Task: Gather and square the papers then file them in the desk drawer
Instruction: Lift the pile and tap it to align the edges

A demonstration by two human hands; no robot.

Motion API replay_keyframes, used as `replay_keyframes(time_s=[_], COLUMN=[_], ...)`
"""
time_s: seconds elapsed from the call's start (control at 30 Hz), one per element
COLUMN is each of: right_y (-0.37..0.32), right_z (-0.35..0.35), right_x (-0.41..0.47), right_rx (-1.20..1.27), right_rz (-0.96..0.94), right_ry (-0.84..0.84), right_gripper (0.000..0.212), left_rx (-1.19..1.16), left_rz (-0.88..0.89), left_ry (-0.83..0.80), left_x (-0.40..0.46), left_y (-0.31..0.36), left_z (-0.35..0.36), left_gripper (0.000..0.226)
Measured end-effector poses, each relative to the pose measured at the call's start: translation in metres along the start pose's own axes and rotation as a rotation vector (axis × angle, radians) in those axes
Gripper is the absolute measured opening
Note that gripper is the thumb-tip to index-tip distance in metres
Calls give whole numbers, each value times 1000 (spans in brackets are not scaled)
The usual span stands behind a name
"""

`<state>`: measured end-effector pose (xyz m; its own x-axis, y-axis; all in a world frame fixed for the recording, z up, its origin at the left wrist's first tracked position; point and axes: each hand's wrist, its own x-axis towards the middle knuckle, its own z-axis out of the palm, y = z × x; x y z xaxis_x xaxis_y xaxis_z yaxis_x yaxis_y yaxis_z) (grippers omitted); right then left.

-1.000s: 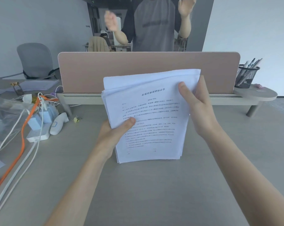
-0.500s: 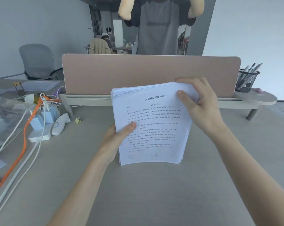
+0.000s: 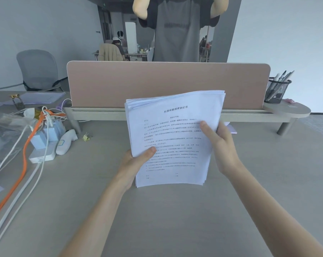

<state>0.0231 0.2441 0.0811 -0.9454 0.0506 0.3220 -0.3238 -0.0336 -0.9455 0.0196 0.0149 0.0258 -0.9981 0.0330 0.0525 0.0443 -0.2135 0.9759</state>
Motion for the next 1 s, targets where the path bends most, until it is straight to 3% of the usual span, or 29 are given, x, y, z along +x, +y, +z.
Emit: replay_keyframes(time_s=[0.23,0.4,0.57,0.67,0.83,1.0], right_y=[41,51,70,70,77,84], right_z=[6,4,5,5,5,-1], right_x=[-7,-6,-17,-18,-20,-23], right_rx=[6,-38,-41,-75,-59,-40], right_rz=[47,-6,83,73,97,125], right_ry=[46,151,168,204,209,153], right_gripper=[37,29,22,34,37,21], left_rx=[21,38,75,66,95,89], left_rz=[21,4,-32,-17,-43,-56], left_ry=[64,64,85,90,142,167], left_x=[4,6,5,5,4,1], left_y=[-8,-12,-25,-25,-36,-39], left_z=[6,9,9,9,11,14], left_gripper=[18,8,13,12,5,18])
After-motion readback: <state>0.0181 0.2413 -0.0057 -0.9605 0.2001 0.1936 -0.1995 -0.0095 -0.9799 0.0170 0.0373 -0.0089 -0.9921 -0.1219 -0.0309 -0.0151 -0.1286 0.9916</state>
